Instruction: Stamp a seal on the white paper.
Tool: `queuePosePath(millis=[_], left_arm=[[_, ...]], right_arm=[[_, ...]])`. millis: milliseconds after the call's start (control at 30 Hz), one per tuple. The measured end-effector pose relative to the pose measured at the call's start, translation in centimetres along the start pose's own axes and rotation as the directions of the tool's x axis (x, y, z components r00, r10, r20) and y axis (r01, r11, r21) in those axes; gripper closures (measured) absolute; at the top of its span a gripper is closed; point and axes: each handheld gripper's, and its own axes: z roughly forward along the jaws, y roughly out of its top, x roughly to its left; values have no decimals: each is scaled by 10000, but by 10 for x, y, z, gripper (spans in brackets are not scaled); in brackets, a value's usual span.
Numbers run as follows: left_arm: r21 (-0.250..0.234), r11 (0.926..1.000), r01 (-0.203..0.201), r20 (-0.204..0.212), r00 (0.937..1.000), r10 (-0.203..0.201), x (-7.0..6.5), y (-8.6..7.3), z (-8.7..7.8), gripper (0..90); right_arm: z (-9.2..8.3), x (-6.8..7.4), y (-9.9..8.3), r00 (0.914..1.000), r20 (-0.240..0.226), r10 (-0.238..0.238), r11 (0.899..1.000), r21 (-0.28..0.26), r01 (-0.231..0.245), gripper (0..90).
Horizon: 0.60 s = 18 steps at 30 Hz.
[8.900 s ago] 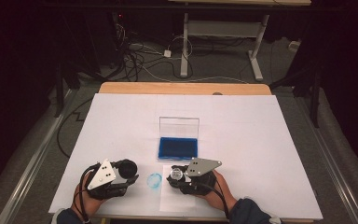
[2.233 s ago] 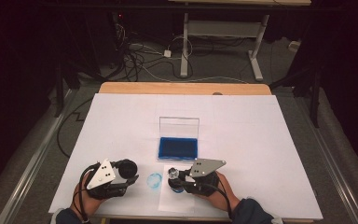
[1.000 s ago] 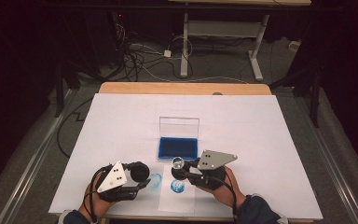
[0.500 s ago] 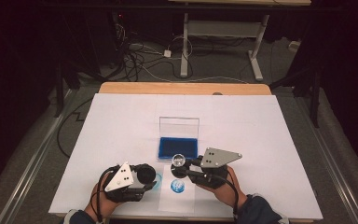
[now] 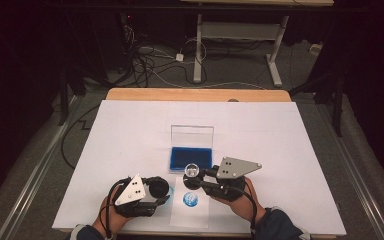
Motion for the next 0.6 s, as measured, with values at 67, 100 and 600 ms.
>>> queuePosePath(millis=[67,100,600], left_arm=[[13,10000,10,21,10000,-10,0,0,0,361],[14,10000,11,29,10000,-11,0,0,1,361],[-32,10000,-48,193,9998,49,0,3,6,361]], right_arm=[[-1,-1,0,10000,26,5,10000,-49,-5,750],[-2,-1,1,10000,48,11,10000,-72,-11,750],[-7,-3,3,9999,121,71,9997,-246,-68,750]])
